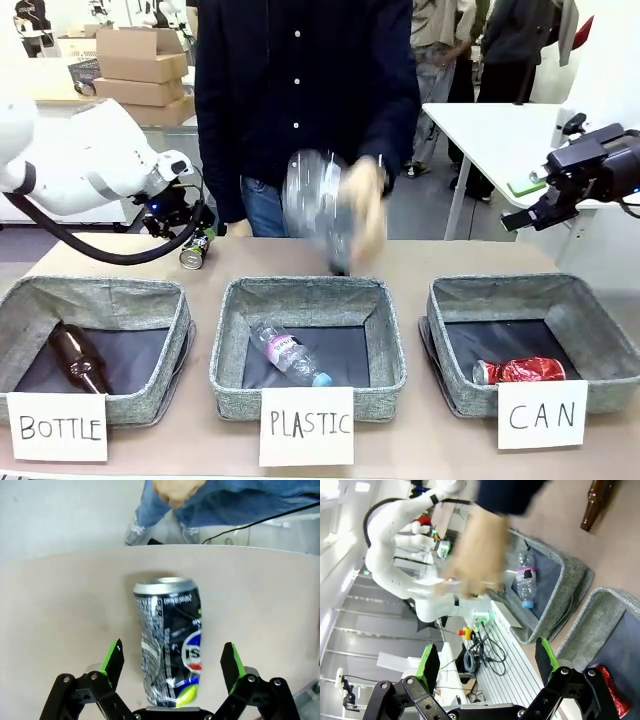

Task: Sort the can waste into the basket.
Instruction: Pick up the can waste from the table and place it in the right Fabric basket.

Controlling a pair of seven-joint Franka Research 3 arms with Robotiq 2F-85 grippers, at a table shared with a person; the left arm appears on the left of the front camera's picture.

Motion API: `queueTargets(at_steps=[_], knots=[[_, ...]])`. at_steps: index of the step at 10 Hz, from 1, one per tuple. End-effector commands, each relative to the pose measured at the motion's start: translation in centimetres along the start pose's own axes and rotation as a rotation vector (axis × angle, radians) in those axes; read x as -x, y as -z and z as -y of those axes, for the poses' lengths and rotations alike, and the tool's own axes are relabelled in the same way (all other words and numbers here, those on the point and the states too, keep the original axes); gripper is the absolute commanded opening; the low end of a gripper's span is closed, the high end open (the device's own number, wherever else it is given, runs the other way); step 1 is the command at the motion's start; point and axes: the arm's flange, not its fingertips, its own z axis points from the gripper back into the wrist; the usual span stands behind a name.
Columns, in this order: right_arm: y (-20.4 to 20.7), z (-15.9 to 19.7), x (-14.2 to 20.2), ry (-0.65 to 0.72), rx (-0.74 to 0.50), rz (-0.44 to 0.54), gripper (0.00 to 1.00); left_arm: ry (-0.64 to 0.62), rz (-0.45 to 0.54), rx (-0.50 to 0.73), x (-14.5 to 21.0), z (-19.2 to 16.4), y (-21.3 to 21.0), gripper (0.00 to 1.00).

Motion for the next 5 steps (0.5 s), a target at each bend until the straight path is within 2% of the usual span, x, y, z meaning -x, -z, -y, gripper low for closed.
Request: queueTargets(at_steps=[1,3,4,5], knots=[[0.13,-0.03,0.22,-0.021,0.013,0.002,1.00,-0.018,-0.046,-0.034,-1.30,0.55,0.55,1.00],[0.13,-0.03,0.22,-0.021,0.013,0.002,1.00,-0.014,-0.039,-0.034,-1.13,1.20,0.84,1.00],[0.13,-0.03,0.22,-0.021,0.013,0.002,1.00,-0.011,-0.012,-0.038,-1.14,1.18,0.77,0.87],[0.13,-0.03,0.22,-0.021,0.013,0.002,1.00,-0.019,-0.022,-0.042,-0.98,1.26,0.73,0.40]])
